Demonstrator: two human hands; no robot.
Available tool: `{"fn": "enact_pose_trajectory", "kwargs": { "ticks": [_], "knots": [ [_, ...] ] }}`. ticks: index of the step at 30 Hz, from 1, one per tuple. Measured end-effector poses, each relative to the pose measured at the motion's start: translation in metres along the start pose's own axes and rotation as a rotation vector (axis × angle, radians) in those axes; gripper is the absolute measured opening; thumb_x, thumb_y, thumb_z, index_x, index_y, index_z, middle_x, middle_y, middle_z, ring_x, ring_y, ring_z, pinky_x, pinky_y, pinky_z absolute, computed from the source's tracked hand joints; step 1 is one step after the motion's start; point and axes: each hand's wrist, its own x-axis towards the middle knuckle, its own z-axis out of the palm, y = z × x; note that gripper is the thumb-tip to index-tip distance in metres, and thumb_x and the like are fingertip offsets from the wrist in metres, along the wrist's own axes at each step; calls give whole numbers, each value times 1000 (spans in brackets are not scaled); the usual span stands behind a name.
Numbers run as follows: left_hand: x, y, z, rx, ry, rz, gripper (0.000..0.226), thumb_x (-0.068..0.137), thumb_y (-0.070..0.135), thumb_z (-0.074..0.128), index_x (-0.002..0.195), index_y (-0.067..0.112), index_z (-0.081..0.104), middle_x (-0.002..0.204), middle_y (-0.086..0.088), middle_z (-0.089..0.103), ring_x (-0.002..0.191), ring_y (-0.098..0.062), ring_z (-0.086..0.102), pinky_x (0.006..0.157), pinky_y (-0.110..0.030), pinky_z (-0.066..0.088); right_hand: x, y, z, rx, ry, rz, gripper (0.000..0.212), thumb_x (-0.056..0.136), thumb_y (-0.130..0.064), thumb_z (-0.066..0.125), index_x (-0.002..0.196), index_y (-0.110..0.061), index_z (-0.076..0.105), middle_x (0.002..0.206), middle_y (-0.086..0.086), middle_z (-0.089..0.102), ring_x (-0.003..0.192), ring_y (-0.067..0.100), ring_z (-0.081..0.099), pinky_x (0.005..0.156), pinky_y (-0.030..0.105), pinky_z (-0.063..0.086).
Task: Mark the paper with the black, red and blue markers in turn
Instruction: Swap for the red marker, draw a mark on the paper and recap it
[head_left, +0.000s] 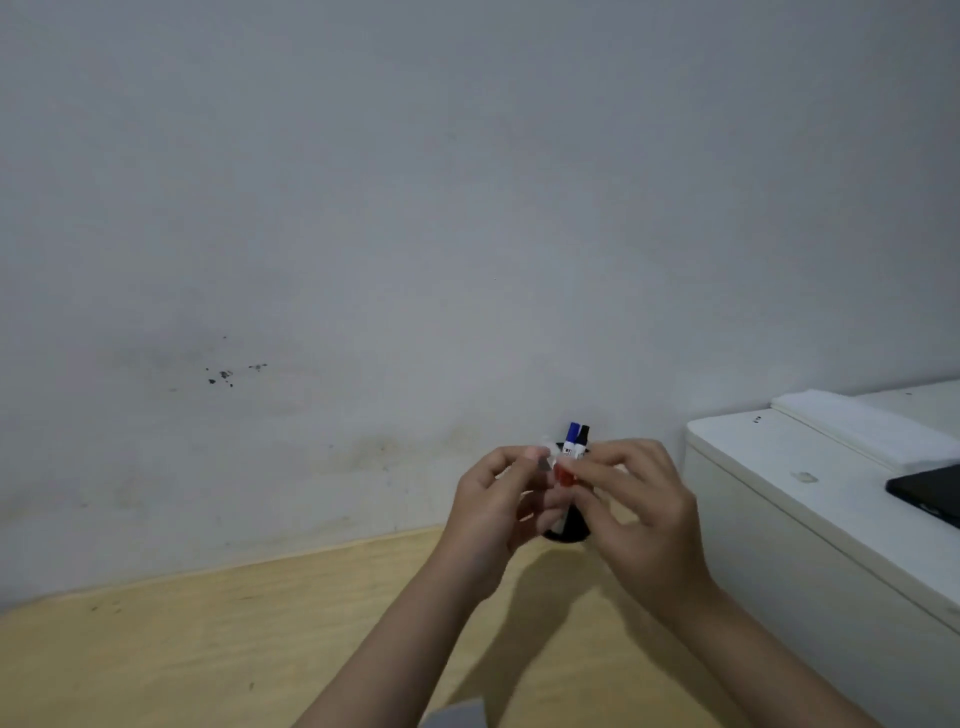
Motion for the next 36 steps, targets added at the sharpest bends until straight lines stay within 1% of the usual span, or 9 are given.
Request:
{"fn": "enact_pose_trajectory", "kwargs": {
  "ticks": [7, 13, 16, 20, 23, 26, 29, 32, 36],
  "knots": [
    [-56, 21, -39, 19, 77, 92, 9, 81, 6, 66, 87, 10, 60, 83, -14, 71, 66, -17, 66, 60, -24, 55, -31, -56, -1, 85, -185, -10, 30, 76, -20, 73, 107, -19, 72, 100, -4, 69, 97, 17, 59, 82, 37, 50],
    [-102, 32, -81, 282, 72, 242, 9, 78, 1, 68, 83, 7, 65, 74, -11, 65, 64, -16, 56, 55, -18, 45, -20, -99, 27, 349, -146, 664, 30, 78, -23, 73, 107, -16, 68, 78, -3, 62, 70, 3, 58, 67, 13, 47],
    [-122, 37, -98, 405, 39, 288, 11, 77, 2, 71, 86, 8, 68, 80, -7, 67, 75, -13, 60, 69, -22, 50, -16, -121, 44, 505, -226, 819, 22, 82, -26, 68, 95, -8, 70, 70, 4, 58, 58, 5, 53, 57, 16, 45],
    [-141, 44, -119, 516, 144, 302, 19, 70, 1, 76, 86, 7, 67, 80, -7, 68, 74, -13, 61, 71, -24, 52, -17, -146, 55, 566, -215, 857, 34, 79, -39, 65, 79, -6, 66, 66, 9, 59, 57, 11, 56, 63, 38, 53],
    [-149, 46, -128, 544, 256, 328, 22, 66, -1, 78, 78, 15, 70, 77, -8, 70, 71, -18, 59, 69, -29, 51, -18, -155, 58, 637, -186, 882, 32, 69, -44, 66, 77, -13, 64, 66, 0, 61, 55, 4, 58, 60, 29, 54],
    [-155, 47, -125, 525, 281, 352, 18, 69, 1, 77, 77, 16, 73, 79, -10, 74, 73, -19, 65, 71, -35, 53, -25, -163, 61, 702, -291, 845, 11, 80, -28, 68, 78, -18, 65, 66, -2, 63, 62, 9, 60, 58, 25, 54],
    [-158, 44, -117, 597, 247, 370, 12, 74, 4, 74, 83, 11, 73, 76, -7, 74, 69, -12, 67, 67, -27, 54, -33, -165, 63, 742, -336, 804, 9, 84, -20, 67, 76, -16, 66, 61, -7, 68, 61, 6, 62, 58, 24, 55],
    [-160, 40, -112, 629, 225, 362, 11, 79, 2, 68, 84, 11, 72, 68, -1, 70, 58, -7, 63, 59, -17, 50, -34, -160, 60, 781, -347, 787, 10, 84, -17, 66, 76, -10, 67, 62, -5, 70, 65, 11, 64, 66, 27, 57],
    [-158, 36, -107, 649, 168, 315, 13, 85, 2, 60, 82, 10, 70, 62, -4, 65, 53, -11, 58, 57, -21, 52, -39, -152, 54, 805, -352, 743, 17, 81, -19, 66, 80, -3, 66, 68, 0, 70, 74, 22, 65, 74, 36, 57]
  ]
}}
